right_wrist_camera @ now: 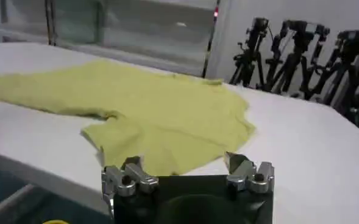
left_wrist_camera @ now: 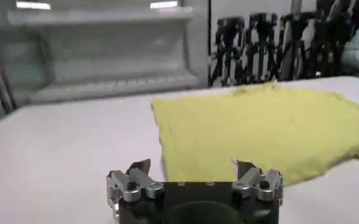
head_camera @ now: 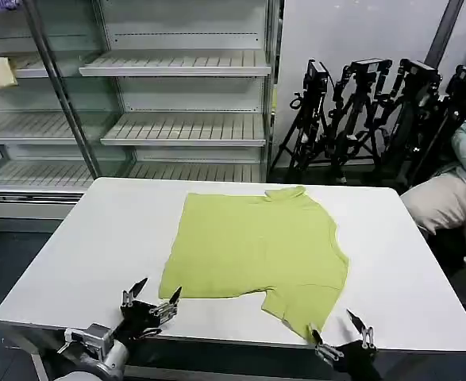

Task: Fold and organize the clothes.

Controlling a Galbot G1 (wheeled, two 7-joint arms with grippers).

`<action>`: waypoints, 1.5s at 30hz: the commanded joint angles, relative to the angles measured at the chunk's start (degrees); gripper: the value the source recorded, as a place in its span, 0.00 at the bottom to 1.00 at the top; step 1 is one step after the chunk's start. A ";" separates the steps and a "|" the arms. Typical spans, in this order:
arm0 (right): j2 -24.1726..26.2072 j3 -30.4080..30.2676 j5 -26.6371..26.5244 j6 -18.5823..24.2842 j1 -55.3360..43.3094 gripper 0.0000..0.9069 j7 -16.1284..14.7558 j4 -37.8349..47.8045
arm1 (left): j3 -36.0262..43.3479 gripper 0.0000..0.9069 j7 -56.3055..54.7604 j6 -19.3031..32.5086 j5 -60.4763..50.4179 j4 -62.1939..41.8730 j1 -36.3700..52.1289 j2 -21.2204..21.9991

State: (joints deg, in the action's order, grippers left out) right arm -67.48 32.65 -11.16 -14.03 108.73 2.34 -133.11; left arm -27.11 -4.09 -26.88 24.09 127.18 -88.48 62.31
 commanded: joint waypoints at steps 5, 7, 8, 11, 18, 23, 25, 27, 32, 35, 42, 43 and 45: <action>-0.10 -0.23 -2.16 -1.94 -0.04 1.00 0.70 -1.58 | -2.57 1.00 -1.08 -4.51 5.22 -4.67 3.95 -0.39; -0.03 -0.51 -2.36 -2.53 -0.91 1.00 0.80 -1.18 | -2.68 1.00 -1.03 -4.53 5.27 -4.81 3.90 -0.55; -0.03 -0.51 -2.36 -2.53 -0.91 1.00 0.80 -1.18 | -2.63 1.00 -1.04 -4.57 5.25 -4.86 3.85 -0.52; 0.47 -1.32 -3.25 -5.19 -2.11 1.00 0.97 -0.03 | -2.27 1.00 -0.99 -5.04 4.92 -5.00 3.80 -0.40; 0.43 -2.29 -5.35 -9.52 -5.56 1.00 1.20 1.46 | -1.65 0.22 -0.25 -5.81 3.43 -5.61 4.20 -0.32; 0.55 -3.28 -5.36 -11.22 -6.55 0.08 0.59 2.43 | -1.72 0.01 0.14 -5.88 3.40 -5.80 4.19 -0.28; 0.40 -3.87 -5.36 -12.08 -7.12 0.00 0.20 2.53 | -1.72 0.01 0.32 -5.86 3.46 -5.94 4.31 0.04; 0.36 -4.06 -5.94 -13.01 -7.37 0.00 -0.33 2.36 | -1.60 0.01 0.39 -5.86 3.46 -5.79 4.30 0.26; 0.67 -3.95 -7.63 -13.98 -6.98 0.00 -0.86 1.38 | -1.30 0.01 0.59 -5.87 3.45 -5.08 3.85 0.50; 0.88 -3.68 -8.26 -13.96 -6.22 0.00 -1.29 0.61 | -1.02 0.01 0.81 -5.81 3.27 -5.10 3.68 0.61; 0.57 -3.28 -8.36 -13.00 -5.35 0.00 -1.68 0.33 | -1.00 0.01 1.14 -5.55 3.10 -4.83 3.53 0.91; 0.59 -3.15 -8.35 -12.80 -5.34 0.00 -1.77 0.26 | -1.02 0.01 1.18 -5.55 3.11 -4.75 3.51 0.93; 0.49 -3.13 -8.39 -12.42 -5.64 0.00 -1.96 0.14 | -0.99 0.01 1.64 -5.38 3.12 -4.65 3.44 0.97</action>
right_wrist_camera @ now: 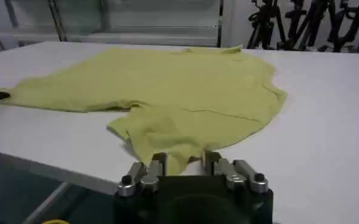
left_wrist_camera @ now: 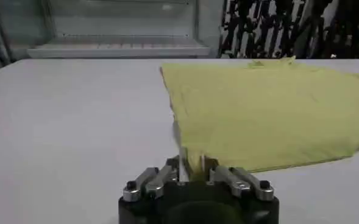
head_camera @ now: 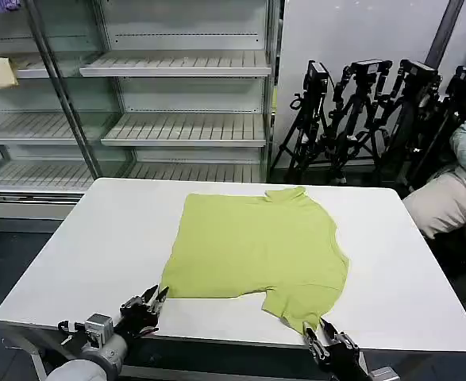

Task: Fold and organize the clothes.

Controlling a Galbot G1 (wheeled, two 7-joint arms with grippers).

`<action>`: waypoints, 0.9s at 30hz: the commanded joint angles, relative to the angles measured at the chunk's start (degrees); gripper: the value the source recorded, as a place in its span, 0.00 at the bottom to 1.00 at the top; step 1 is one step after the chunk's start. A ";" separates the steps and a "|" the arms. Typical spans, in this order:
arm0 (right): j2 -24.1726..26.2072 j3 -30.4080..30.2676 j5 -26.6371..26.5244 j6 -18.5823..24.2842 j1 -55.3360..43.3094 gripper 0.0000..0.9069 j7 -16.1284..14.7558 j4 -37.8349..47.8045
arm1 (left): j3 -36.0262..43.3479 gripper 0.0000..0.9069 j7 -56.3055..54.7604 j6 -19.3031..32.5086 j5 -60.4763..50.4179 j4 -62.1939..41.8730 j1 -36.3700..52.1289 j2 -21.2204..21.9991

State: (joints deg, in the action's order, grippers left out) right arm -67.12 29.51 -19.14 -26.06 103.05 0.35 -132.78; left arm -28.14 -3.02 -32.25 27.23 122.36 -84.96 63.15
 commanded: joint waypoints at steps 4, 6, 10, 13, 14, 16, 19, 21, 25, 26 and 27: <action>-0.89 -0.25 -0.42 0.53 -1.47 0.00 -0.56 -0.42 | 0.43 0.01 1.93 0.14 0.25 0.80 0.91 0.25; -0.95 0.10 -0.45 1.07 -2.51 0.00 -0.63 -0.81 | 0.65 0.01 2.07 0.31 0.49 0.78 2.06 0.22; -0.70 1.20 -2.04 -0.52 -6.93 0.00 0.27 -1.65 | 0.39 0.01 2.92 1.49 2.40 0.21 4.81 -0.16; -1.07 1.31 -2.72 -2.58 -12.99 0.00 0.92 -0.29 | 0.33 0.01 2.74 1.60 3.89 -1.11 8.68 -0.11; -1.11 1.43 -3.21 -3.35 -15.06 0.00 1.12 0.58 | 0.44 0.01 2.56 1.56 4.41 -1.71 10.37 -0.04; -0.81 1.67 -4.37 -4.44 -18.98 0.00 1.50 2.20 | 0.80 0.01 2.18 1.39 5.37 -3.36 13.44 0.15; -0.24 1.53 -4.75 -5.76 -24.33 0.00 1.51 4.94 | 1.64 0.01 1.84 1.17 6.42 -6.97 18.22 0.76; 0.31 1.15 -4.74 -6.11 -29.47 0.00 1.23 9.07 | 2.33 0.01 1.67 0.92 7.07 -9.19 20.66 1.27; -0.08 -0.01 -4.69 -6.16 -34.70 0.00 0.39 15.41 | 5.16 0.01 1.51 0.35 7.21 -13.56 25.20 2.65; -0.35 -0.61 -4.49 -5.98 -36.19 0.00 0.02 17.69 | 5.72 0.01 1.38 0.29 7.18 -14.54 26.76 3.28; -0.70 -1.27 -4.33 -5.96 -37.52 0.00 -0.06 20.01 | 6.18 0.01 1.28 0.20 7.20 -16.77 28.37 4.11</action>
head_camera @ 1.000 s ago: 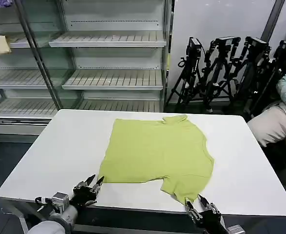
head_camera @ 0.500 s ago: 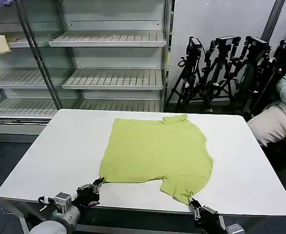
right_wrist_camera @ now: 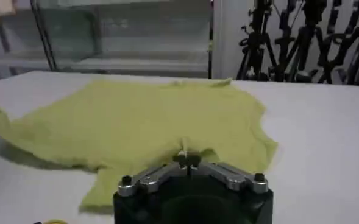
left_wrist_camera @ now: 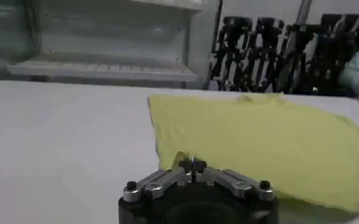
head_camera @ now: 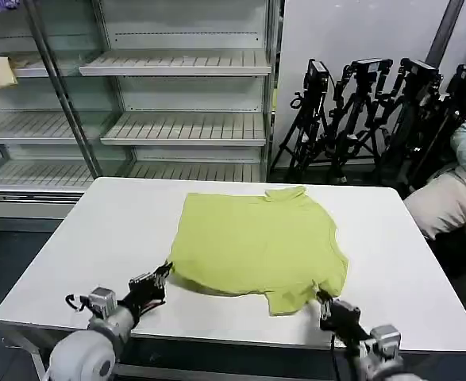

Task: Fold and organize the clothes.

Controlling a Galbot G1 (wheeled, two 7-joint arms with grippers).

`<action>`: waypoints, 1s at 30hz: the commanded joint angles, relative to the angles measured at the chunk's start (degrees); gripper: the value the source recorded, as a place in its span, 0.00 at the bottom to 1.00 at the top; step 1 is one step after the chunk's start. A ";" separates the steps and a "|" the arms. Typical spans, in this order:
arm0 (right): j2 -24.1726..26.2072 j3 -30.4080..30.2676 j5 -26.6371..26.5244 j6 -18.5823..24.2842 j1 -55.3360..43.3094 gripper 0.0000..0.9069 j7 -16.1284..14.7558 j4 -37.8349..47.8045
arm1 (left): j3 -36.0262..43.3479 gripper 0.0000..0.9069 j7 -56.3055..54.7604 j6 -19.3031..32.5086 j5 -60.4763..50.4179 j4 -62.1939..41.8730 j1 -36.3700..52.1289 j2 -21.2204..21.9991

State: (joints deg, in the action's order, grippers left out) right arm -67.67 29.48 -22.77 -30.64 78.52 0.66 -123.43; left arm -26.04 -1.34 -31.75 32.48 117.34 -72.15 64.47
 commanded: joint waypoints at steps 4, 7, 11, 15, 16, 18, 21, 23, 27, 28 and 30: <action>-0.66 -2.38 1.41 -0.16 -15.82 0.00 -0.91 14.60 | 4.87 0.01 -0.38 -0.33 1.84 -15.76 18.44 4.06; -0.76 -2.51 1.53 0.40 -17.29 0.00 -1.21 16.50 | 5.10 0.01 -0.29 -0.27 1.74 -18.34 19.76 4.66; -0.86 -2.95 1.46 1.36 -18.56 0.00 -1.87 17.43 | 5.46 0.01 -0.04 -0.24 1.40 -19.86 20.03 4.87; -1.16 -3.89 1.26 2.31 -20.87 0.00 -2.28 18.86 | 5.86 0.01 0.25 -0.23 0.68 -20.19 19.51 5.00; -1.26 -4.22 1.28 2.36 -21.48 0.00 -2.54 19.36 | 5.86 0.01 0.23 -0.22 0.63 -20.19 19.39 5.12; -1.37 -4.75 1.54 2.69 -22.09 0.00 -2.99 20.39 | 5.78 0.01 0.22 -0.15 0.44 -20.34 19.30 5.33; -1.83 -4.92 2.36 2.79 -22.30 0.00 -3.31 21.84 | 5.31 0.01 0.30 -0.11 0.47 -20.76 19.32 5.36; -2.17 -4.91 2.37 2.93 -22.20 0.00 -3.29 22.23 | 4.74 0.01 0.25 0.18 0.66 -20.77 19.44 5.36; -2.24 -4.94 2.97 2.83 -21.56 0.00 -2.97 21.98 | 3.83 0.01 0.04 0.17 1.02 -20.18 19.52 5.17; -2.25 -4.84 2.94 2.78 -21.53 0.00 -2.89 21.88 | 3.74 0.01 0.05 0.17 1.02 -20.01 19.36 5.12; -2.37 -4.74 2.76 2.78 -21.57 0.00 -2.94 21.81 | 3.80 0.19 0.10 0.15 0.75 -19.94 18.95 5.08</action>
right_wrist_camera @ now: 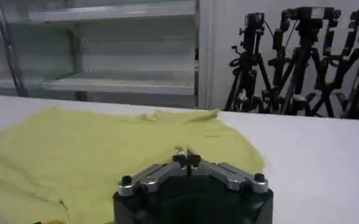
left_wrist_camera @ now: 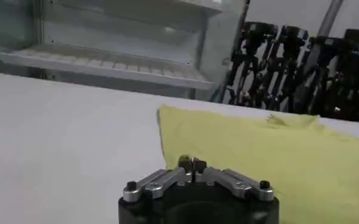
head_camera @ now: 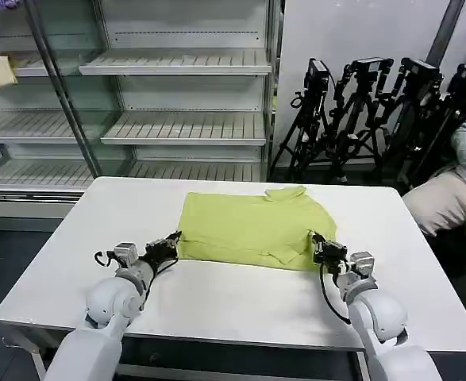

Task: Fold and organize the clothes.

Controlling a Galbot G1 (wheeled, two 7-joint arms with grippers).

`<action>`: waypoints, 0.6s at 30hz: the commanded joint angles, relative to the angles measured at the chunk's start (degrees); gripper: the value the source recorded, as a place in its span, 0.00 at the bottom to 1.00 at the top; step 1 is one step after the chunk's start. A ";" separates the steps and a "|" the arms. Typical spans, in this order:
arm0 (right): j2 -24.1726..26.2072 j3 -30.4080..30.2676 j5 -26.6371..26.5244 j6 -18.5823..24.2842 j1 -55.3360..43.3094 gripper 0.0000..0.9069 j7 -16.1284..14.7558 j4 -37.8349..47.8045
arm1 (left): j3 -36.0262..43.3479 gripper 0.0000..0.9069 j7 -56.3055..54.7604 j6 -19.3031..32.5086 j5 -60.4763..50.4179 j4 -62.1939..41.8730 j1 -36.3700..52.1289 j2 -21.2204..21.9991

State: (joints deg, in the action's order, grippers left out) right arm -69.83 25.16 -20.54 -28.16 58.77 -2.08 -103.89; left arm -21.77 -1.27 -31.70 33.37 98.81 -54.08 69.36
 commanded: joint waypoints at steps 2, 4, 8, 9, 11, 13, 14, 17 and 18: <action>-0.32 -0.71 0.50 0.93 -1.93 1.00 -0.51 2.37 | -0.21 1.00 0.19 0.09 -0.84 -1.52 0.58 0.23; -0.46 -0.95 0.61 1.40 -2.15 1.00 -0.51 2.50 | -0.12 1.00 0.07 0.10 -1.63 -1.77 0.49 0.53; -0.61 -0.46 0.39 1.43 -2.42 1.00 0.03 2.52 | -0.48 1.00 0.11 0.36 -2.51 -1.18 0.07 0.45; -0.45 -0.36 0.42 1.33 -2.25 1.00 0.30 2.07 | -0.63 1.00 0.17 0.40 -2.46 -0.54 -0.23 0.19; 0.13 0.10 0.30 0.71 -1.47 1.00 0.69 0.91 | -1.10 1.00 0.33 0.44 -2.20 1.02 -1.33 -0.49; 1.23 0.67 0.27 -0.40 0.29 1.00 1.21 -1.26 | -1.46 1.00 0.65 1.29 -2.37 3.55 -2.83 -1.44; 1.91 1.03 0.46 -1.19 2.26 1.00 1.43 -3.00 | -1.49 1.00 1.10 2.52 -2.81 4.12 -3.82 -1.83; 3.15 1.94 0.40 -3.06 5.21 1.00 2.19 -5.96 | -1.47 1.00 1.36 2.07 -3.27 7.91 -6.76 -2.67; 3.63 2.47 0.30 -4.05 6.48 1.00 2.34 -6.96 | -1.34 1.00 1.13 1.40 -3.57 8.81 -7.91 -3.01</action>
State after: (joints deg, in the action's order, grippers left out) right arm -67.87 26.71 -20.37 -29.80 61.07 -0.51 -106.51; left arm -22.99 -0.42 -30.62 31.38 99.91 -55.98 68.37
